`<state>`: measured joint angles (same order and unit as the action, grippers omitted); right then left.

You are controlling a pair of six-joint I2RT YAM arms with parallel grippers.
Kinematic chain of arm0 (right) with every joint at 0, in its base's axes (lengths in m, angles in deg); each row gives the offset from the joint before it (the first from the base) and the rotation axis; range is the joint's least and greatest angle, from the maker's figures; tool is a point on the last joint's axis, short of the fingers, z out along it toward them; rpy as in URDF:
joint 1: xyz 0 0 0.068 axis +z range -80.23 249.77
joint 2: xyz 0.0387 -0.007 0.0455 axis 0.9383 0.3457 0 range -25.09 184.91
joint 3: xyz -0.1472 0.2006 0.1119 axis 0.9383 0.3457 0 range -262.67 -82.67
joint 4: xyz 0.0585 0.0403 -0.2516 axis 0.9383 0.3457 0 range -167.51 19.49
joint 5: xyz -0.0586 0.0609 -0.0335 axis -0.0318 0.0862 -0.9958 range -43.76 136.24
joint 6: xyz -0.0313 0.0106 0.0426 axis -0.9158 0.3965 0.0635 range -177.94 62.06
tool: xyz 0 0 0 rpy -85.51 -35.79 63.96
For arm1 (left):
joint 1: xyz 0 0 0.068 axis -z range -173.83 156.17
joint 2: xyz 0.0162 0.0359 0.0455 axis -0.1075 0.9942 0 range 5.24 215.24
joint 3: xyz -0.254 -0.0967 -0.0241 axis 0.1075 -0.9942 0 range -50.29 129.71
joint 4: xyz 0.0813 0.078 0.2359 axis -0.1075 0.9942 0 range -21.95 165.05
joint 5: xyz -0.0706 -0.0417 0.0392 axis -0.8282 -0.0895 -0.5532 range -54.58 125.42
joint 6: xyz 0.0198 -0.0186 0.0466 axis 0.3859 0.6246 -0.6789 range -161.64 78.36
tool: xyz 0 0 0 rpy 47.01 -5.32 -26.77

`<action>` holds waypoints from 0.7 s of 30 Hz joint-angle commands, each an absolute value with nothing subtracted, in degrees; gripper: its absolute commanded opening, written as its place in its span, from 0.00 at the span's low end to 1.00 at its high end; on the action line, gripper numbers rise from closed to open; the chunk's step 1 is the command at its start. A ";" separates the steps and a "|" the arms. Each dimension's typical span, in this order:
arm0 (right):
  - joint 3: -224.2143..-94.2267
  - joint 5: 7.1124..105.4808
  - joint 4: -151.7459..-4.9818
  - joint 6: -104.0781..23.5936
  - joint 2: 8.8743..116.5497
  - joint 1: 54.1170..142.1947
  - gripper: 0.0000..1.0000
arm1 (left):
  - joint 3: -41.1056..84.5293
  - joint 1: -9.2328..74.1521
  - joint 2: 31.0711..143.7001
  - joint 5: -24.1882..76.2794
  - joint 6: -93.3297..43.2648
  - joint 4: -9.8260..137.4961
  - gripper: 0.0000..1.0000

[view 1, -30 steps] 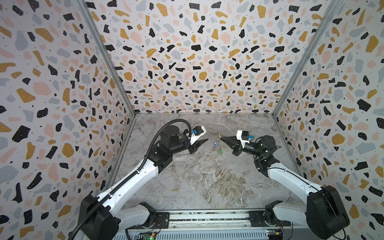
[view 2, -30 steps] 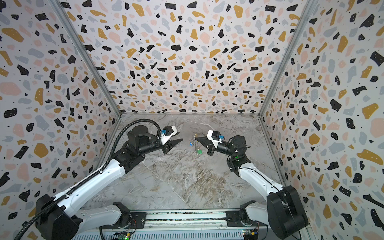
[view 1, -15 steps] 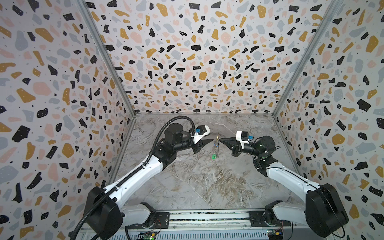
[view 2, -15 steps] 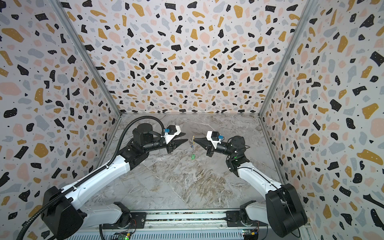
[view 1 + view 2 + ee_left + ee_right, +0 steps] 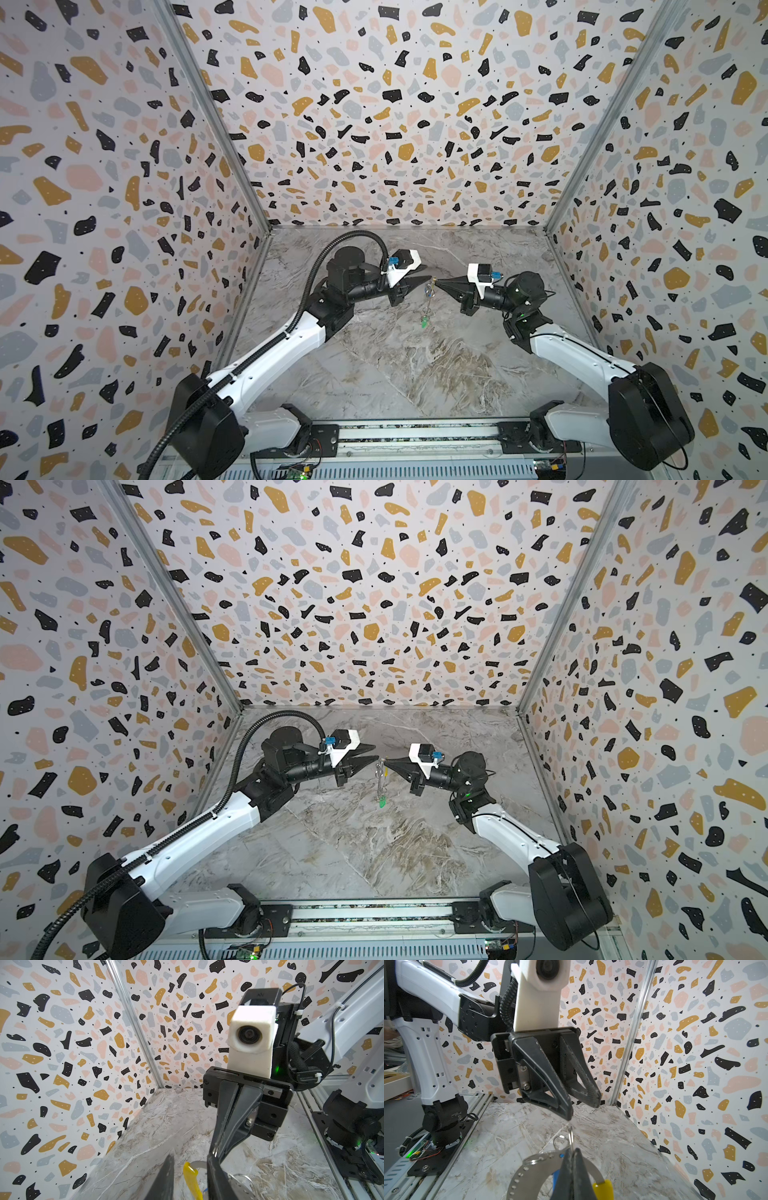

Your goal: Remove the keys from the keyring

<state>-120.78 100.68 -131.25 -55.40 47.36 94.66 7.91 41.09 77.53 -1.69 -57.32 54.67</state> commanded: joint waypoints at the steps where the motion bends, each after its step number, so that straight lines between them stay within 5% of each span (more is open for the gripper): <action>1: -123.14 101.26 -133.02 -54.26 46.68 95.07 0.00 | 6.71 41.50 76.61 -2.91 -56.21 51.23 0.28; 14: -122.75 102.15 -135.77 -51.61 46.91 95.08 0.00 | 4.76 42.91 77.03 -1.98 -55.52 49.29 0.32; 21: -122.83 103.77 -137.71 -49.71 47.48 95.06 0.00 | 4.47 43.00 77.92 -1.68 -54.71 48.22 0.22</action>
